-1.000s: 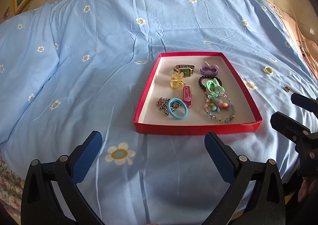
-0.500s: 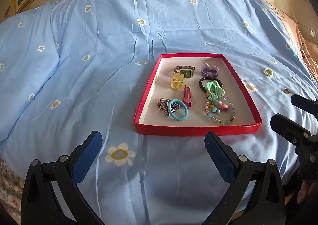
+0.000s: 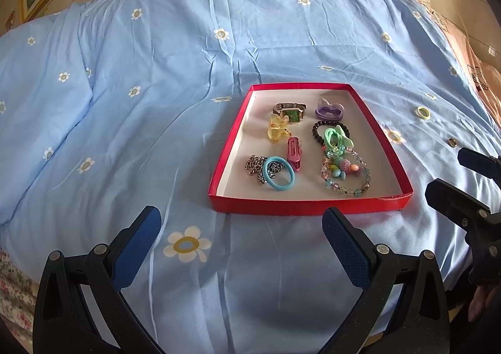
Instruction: Organize jewelry
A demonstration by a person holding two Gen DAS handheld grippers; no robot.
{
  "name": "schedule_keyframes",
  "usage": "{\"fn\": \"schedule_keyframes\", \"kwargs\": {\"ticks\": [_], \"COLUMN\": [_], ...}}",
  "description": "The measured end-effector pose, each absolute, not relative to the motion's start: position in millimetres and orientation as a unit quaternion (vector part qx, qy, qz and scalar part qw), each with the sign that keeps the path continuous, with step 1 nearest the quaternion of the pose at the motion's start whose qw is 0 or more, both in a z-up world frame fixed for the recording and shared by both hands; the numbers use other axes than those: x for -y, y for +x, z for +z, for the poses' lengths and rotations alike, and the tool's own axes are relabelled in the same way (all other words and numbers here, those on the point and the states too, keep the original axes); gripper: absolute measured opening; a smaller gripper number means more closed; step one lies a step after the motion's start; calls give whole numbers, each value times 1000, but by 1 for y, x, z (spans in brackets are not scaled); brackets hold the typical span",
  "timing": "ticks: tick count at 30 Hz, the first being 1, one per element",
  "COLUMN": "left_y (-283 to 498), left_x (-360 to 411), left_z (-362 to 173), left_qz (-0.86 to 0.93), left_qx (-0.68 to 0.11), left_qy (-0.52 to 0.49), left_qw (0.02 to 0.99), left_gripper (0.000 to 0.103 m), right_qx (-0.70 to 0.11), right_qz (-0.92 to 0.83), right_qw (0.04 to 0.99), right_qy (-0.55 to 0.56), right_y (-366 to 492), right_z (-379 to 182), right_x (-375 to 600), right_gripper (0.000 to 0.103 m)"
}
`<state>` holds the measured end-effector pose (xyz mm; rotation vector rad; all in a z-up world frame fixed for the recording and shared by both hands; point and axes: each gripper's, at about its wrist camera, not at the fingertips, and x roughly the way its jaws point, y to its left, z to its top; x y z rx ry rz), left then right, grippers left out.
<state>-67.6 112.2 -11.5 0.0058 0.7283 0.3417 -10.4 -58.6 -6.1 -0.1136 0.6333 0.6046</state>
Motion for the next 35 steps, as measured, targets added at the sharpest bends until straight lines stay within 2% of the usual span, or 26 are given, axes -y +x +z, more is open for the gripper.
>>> {"fn": "schedule_keyframes", "kwargs": {"ticks": [35], "left_y": [-42], "left_x": [-111], "left_z": [-23], "left_qz": [142], "left_qx": [-372], "left_qy": [7], "left_qw": [917], "left_gripper": [103], "right_qx": [-322], "right_qz": [293], "right_qw": [899], "right_qy": [-40], "right_y": [3], "right_z": [-12], "right_x": [58], "right_gripper": [103]}}
